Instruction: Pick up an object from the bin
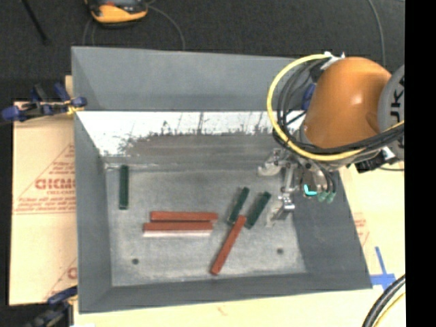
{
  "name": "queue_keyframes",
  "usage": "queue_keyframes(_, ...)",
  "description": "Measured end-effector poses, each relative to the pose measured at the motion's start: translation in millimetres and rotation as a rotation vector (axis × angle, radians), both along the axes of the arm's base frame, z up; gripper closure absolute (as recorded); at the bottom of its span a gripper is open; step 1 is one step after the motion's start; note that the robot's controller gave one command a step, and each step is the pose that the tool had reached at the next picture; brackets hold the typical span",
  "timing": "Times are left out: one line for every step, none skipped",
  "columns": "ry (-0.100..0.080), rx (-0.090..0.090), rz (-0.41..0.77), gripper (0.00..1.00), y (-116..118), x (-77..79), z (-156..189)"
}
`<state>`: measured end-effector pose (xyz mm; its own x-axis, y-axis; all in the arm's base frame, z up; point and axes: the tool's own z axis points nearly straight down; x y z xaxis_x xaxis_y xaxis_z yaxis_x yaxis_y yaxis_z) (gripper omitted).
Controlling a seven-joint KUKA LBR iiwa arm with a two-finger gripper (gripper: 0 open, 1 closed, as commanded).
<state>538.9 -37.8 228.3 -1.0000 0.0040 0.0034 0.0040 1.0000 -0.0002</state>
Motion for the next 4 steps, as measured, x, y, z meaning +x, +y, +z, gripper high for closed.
queue_keyframes(-0.008,-0.001,0.001,0.00,-0.1,1.5,3.7)
queue_keyframes(-0.013,-0.001,0.076,0.00,-6.3,5.9,-30.8)
queue_keyframes(-0.012,-0.002,0.289,0.00,-13.9,18.3,-88.5)
queue_keyframes(-0.009,0.000,0.680,1.00,-40.1,48.6,-140.1)
